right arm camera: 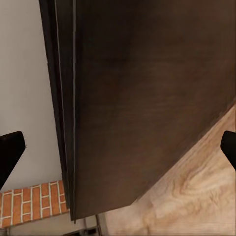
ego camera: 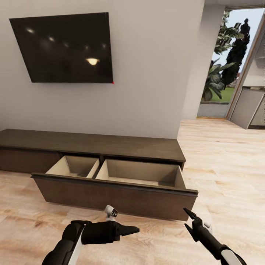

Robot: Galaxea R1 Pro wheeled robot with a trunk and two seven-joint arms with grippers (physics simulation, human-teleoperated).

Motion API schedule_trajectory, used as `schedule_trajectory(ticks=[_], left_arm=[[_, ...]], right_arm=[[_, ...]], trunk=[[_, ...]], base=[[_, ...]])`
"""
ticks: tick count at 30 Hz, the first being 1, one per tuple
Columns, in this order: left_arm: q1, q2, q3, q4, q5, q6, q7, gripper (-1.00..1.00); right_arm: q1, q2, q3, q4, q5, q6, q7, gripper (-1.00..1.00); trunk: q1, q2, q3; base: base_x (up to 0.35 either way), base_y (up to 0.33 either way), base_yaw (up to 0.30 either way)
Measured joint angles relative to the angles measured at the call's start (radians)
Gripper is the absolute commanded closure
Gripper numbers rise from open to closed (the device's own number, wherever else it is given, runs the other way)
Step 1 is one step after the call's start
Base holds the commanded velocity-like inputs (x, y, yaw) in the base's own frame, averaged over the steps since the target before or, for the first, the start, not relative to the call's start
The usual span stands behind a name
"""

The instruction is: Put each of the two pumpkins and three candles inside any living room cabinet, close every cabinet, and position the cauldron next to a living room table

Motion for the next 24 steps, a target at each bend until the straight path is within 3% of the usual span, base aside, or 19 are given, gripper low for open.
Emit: schedule_trajectory(ticks=[8, 24], left_arm=[[-0.001, -0.001, -0.004, -0.004, -0.005, -0.001, 0.0, -1.0], [-0.002, -0.002, -0.008, -0.007, -0.006, -0.001, -0.001, -1.0]], right_arm=[[0.0, -0.002, 0.005, 0.003, 0.005, 0.002, -0.065, -1.0], [0.004, -0.004, 0.004, 0.01, 0.009, -0.013, -0.064, -1.0]], trunk=[[-0.004, 0.002, 0.031], [-0.065, 0.114, 0.081]], base=[[-0.019, 0.0, 0.0], [-0.133, 0.008, 0.0]])
